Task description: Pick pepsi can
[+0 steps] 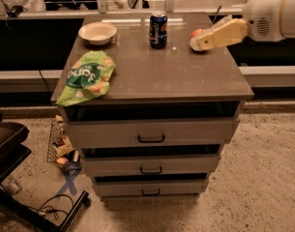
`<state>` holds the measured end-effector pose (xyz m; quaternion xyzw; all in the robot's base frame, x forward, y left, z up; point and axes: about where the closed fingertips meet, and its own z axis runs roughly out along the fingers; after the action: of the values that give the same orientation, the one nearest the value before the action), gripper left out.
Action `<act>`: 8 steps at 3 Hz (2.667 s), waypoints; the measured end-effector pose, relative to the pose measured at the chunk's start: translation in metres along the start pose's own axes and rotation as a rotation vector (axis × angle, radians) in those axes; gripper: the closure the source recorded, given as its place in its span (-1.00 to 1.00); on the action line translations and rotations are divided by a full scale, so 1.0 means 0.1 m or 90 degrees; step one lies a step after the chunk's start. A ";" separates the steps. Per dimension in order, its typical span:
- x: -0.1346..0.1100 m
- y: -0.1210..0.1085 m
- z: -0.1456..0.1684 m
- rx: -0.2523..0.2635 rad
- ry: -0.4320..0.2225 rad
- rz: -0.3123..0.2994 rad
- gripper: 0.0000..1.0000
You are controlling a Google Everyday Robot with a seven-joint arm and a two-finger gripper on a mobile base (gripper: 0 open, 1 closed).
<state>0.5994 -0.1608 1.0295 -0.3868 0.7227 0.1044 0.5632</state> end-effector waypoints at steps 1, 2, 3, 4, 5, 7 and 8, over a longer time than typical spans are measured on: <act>-0.05 -0.18 0.50 0.022 -0.046 0.021 -1.00; -0.07 -0.43 1.02 0.039 -0.076 0.026 -1.00; 0.00 -0.66 1.48 0.039 -0.074 0.035 -1.00; 0.08 -0.87 1.89 0.025 -0.094 0.069 -1.00; 0.04 -0.95 2.40 -0.012 -0.137 0.124 -1.00; -0.02 -0.98 3.15 -0.062 -0.178 0.203 -1.00; 0.11 -0.97 3.27 -0.066 -0.163 0.220 -1.00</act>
Offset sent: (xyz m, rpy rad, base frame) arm 0.1734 0.0481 -0.0266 0.1439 -0.1313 -0.0520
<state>0.9043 -0.0394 0.9348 -0.2690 0.6944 0.2851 0.6035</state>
